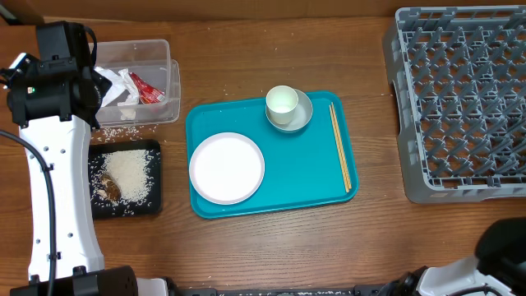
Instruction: Sort waste into correct bins and load items into the dishwasher
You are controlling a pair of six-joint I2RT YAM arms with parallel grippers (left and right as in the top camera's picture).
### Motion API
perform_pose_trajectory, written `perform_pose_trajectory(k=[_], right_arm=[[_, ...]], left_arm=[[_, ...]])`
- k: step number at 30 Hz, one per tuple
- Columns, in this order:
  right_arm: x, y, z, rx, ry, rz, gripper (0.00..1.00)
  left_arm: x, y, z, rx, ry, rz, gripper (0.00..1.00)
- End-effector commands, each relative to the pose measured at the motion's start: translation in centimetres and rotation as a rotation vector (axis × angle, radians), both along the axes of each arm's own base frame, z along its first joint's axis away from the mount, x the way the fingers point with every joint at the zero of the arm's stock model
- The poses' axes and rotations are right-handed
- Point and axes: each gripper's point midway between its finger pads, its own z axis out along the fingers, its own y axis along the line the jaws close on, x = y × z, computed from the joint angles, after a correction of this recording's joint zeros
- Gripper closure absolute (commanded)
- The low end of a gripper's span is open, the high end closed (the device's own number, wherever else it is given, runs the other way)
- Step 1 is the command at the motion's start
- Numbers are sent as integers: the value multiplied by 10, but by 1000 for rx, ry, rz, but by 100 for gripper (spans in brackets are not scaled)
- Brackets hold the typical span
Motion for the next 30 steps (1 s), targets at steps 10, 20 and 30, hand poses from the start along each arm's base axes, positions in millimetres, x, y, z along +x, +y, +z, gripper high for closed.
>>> perform_pose_trajectory(k=[10, 20, 30], right_arm=[[-5, -83, -30, 92, -274, 250, 96], [-11, -116, -70, 219, -448, 373, 96], [8, -109, -109, 285, -435, 407, 96]], left_arm=[[1, 1, -3, -3, 0, 17, 0], [1, 1, -3, -3, 0, 17, 0], [1, 1, -3, -3, 0, 17, 0]])
